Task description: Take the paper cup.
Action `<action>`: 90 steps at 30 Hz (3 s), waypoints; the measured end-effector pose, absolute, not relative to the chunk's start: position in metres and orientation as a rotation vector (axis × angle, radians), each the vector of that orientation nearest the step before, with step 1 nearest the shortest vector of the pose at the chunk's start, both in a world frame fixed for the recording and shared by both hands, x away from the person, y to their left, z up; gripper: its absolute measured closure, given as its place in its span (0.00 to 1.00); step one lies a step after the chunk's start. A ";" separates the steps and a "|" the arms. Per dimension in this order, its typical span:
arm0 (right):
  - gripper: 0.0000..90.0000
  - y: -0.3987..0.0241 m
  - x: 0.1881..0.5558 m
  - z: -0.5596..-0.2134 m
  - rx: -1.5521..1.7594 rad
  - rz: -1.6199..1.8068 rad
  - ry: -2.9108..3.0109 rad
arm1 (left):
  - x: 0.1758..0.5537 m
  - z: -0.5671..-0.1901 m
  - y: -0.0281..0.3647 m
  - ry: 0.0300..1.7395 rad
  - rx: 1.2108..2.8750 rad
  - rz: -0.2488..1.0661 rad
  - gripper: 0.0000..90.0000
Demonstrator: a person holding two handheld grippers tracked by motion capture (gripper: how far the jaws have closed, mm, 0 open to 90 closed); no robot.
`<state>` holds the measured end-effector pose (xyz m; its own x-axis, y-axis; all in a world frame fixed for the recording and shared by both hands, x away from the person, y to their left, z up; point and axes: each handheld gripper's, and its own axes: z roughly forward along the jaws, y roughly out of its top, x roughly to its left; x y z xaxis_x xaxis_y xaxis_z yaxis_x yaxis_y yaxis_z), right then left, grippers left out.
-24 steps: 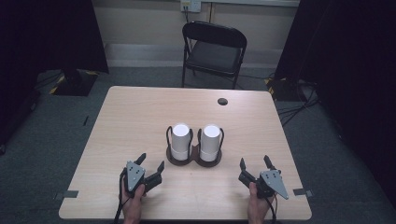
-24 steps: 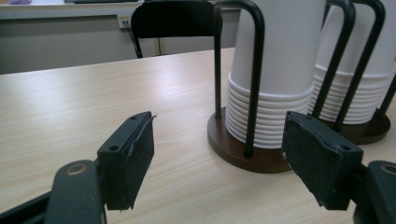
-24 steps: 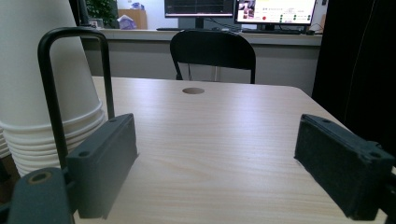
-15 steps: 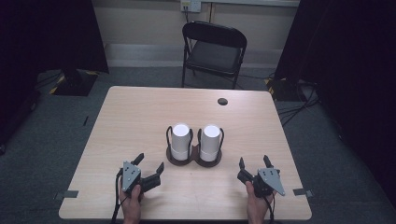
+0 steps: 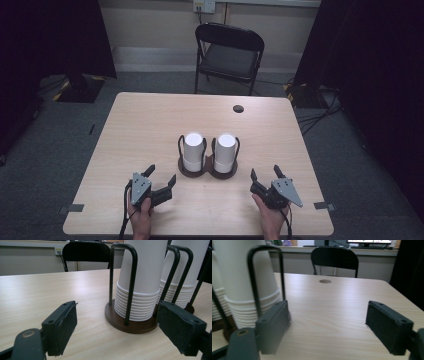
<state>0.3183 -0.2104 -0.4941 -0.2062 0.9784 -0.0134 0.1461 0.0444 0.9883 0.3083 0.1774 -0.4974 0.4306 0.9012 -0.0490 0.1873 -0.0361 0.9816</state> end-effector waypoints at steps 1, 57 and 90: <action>0.22 -0.208 0.318 -0.493 1.191 1.281 1.492 | 0.308 -0.497 0.178 0.999 1.523 0.767 0.18; 0.30 -0.158 0.365 -0.409 0.915 1.565 1.793 | 0.307 -0.497 0.175 1.004 1.528 0.794 0.18; 0.34 -0.135 0.410 -0.421 0.912 1.462 1.923 | 0.307 -0.497 0.175 0.990 1.530 0.795 0.18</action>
<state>0.4101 -0.1348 -0.4214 -0.6172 0.7864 -0.0262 0.1852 0.1775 0.9665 0.3066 0.1750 -0.4975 0.4267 0.9041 -0.0227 0.1733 -0.0571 0.9832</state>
